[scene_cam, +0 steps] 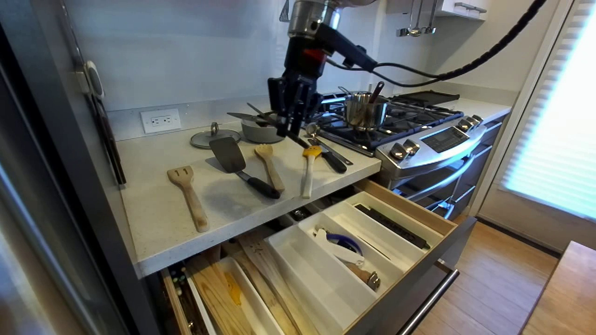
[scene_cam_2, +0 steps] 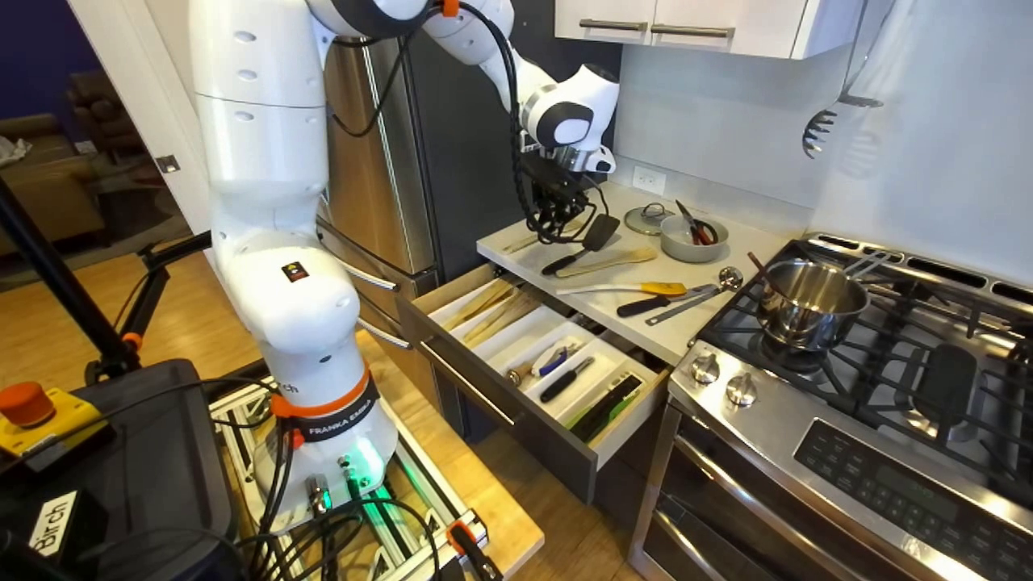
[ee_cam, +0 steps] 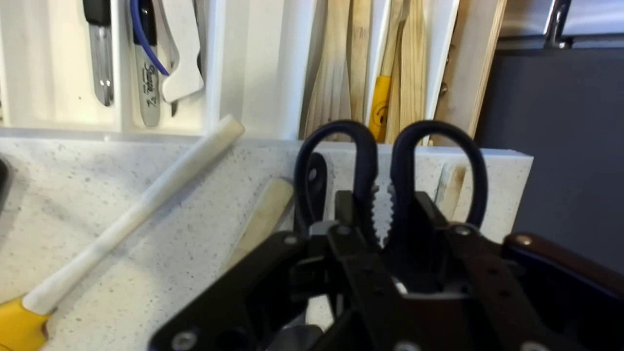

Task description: Remove the scissors in middle compartment of the opened drawer and put it on the right side of the wooden spatula on the far left

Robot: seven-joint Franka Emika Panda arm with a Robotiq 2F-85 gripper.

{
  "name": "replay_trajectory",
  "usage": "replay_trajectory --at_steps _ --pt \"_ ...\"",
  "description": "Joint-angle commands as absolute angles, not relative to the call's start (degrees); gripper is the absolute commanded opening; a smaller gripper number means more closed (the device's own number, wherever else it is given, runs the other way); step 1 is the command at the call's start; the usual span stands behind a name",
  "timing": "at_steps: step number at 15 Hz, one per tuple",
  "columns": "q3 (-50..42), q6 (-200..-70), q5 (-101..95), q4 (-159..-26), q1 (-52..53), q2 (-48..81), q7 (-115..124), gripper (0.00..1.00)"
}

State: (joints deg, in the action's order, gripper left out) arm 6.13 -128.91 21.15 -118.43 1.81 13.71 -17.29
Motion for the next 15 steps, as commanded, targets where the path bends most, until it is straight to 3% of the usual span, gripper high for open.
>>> replay_trajectory --at_steps 1,12,13,14,15 --pt "6.32 -126.64 16.51 -103.7 4.18 26.76 -7.92 0.08" --pt "8.22 -111.4 17.21 -70.88 6.12 54.8 1.86 0.08" --pt "8.17 -110.37 17.01 -69.28 6.29 55.78 2.46 0.57" --pt "8.21 -109.38 16.95 -68.12 6.38 56.47 2.9 0.57" --pt "8.08 -108.9 16.61 -68.52 6.85 55.78 3.6 0.64"
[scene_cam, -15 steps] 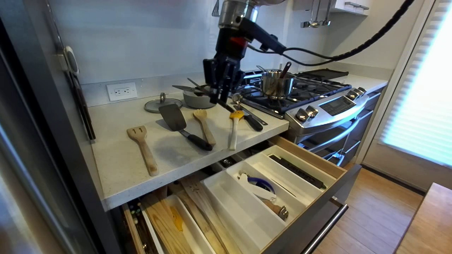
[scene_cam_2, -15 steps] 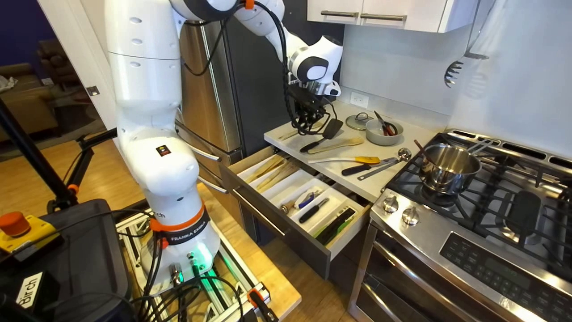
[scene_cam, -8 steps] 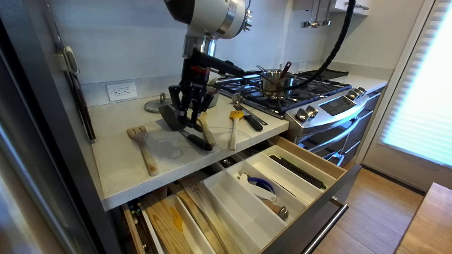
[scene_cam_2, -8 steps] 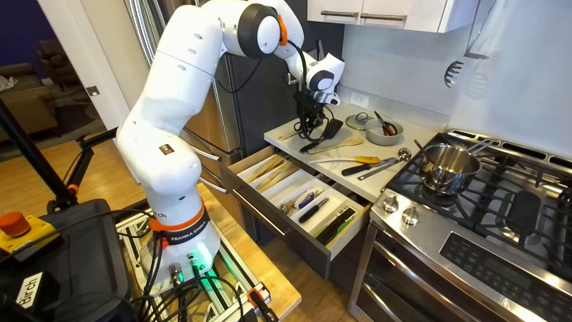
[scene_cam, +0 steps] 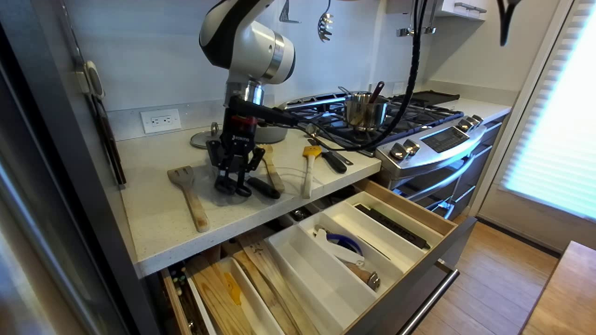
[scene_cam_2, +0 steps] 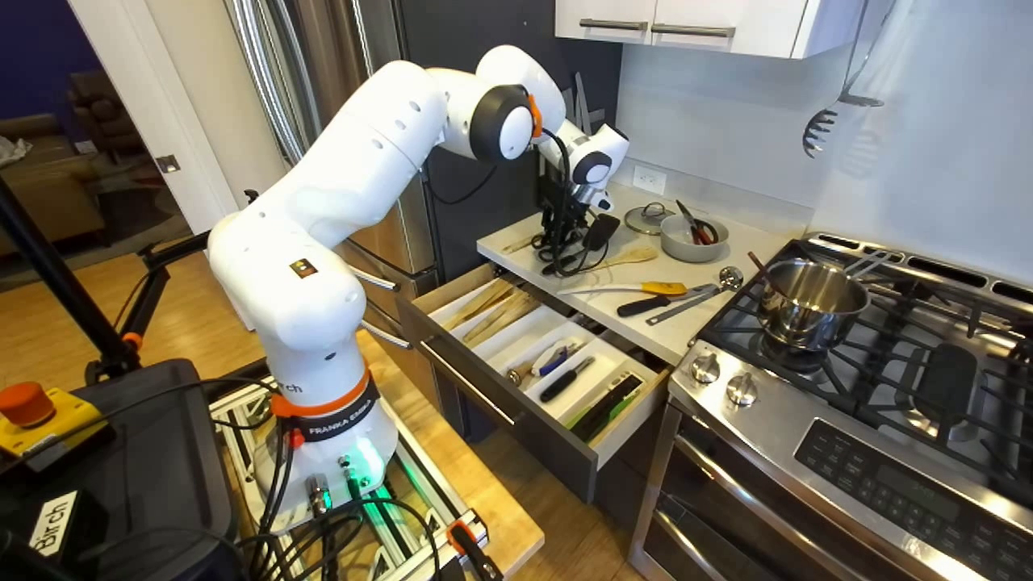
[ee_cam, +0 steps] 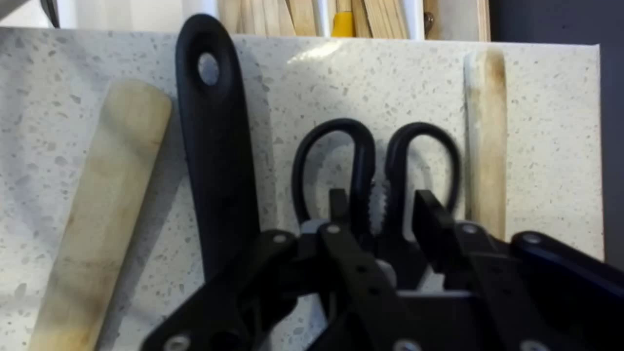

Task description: Remove the scissors in middle compartment of the opened drawer and put it on the right side of the wooden spatula on the far left

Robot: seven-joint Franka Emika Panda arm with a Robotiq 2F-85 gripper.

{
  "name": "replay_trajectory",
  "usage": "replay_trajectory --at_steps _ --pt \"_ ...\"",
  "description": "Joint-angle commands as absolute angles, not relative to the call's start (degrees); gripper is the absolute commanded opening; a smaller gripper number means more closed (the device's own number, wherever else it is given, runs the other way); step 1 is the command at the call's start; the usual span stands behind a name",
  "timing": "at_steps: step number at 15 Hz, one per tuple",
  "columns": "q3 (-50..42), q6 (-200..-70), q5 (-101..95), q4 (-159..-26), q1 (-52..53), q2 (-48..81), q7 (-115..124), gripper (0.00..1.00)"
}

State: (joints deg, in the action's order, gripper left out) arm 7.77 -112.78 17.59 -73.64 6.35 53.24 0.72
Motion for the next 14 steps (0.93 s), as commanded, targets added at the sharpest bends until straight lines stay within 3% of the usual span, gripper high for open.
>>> replay_trajectory --at_steps 1,5,8,13,14 --pt "8.26 -109.26 16.56 -70.66 7.09 54.13 3.33 0.71" --pt "8.37 -114.72 15.29 -84.68 9.25 44.19 2.15 1.0" --pt "6.71 -121.01 13.04 -92.3 11.81 39.19 6.41 1.0" --pt "5.69 -142.83 12.07 -106.69 14.57 30.38 15.09 1.0" --pt "7.34 -136.27 12.55 -98.17 12.94 35.97 12.46 1.0"
